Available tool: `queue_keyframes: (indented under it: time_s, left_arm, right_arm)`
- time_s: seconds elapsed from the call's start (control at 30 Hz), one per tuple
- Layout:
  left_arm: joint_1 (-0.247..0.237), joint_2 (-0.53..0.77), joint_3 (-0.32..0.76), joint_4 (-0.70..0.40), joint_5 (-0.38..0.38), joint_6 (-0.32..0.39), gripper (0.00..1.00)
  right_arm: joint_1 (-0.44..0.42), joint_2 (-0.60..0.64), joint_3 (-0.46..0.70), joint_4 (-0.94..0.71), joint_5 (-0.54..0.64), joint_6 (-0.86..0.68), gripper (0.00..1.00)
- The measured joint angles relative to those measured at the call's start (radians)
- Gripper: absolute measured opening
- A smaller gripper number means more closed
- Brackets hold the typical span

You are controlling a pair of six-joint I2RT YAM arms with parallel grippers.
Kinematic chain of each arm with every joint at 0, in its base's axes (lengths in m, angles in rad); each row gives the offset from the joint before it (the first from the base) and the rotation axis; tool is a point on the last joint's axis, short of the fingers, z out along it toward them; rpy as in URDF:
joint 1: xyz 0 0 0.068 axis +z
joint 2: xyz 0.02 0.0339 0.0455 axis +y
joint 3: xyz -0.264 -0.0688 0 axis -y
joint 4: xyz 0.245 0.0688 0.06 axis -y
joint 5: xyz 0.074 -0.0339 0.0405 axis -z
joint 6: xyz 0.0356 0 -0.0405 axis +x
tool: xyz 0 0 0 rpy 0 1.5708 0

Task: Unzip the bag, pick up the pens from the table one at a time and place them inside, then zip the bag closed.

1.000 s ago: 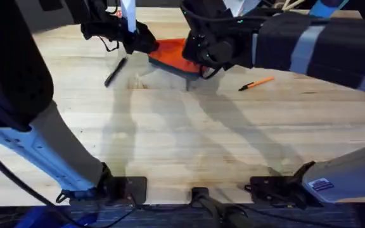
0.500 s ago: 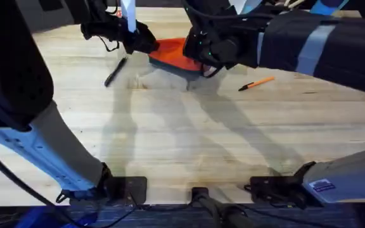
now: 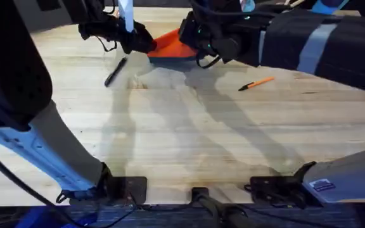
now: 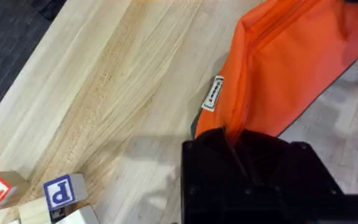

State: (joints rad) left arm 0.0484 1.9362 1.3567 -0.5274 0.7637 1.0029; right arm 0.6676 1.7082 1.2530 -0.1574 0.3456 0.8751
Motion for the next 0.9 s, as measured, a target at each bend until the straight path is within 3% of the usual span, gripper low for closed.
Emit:
queue_keyframes:
  time_s: [0.27,0.67,0.9]
  left_arm:
    - [0.006,0.0,0.0,0.0,0.005,0.0,0.043]
    - [0.032,0.0,0.0,0.009,-0.031,0.001,0.043]
    - [0.035,0.0,0.0,0.016,-0.05,0.004,0.043]
  right_arm:
    - [-0.004,0.018,0.0,0.013,-0.034,-0.016,0.034]
    - [-0.016,0.129,0.0,0.172,-0.128,-0.02,0.033]
    - [0.019,0.146,0.0,0.165,-0.155,-0.034,0.029]
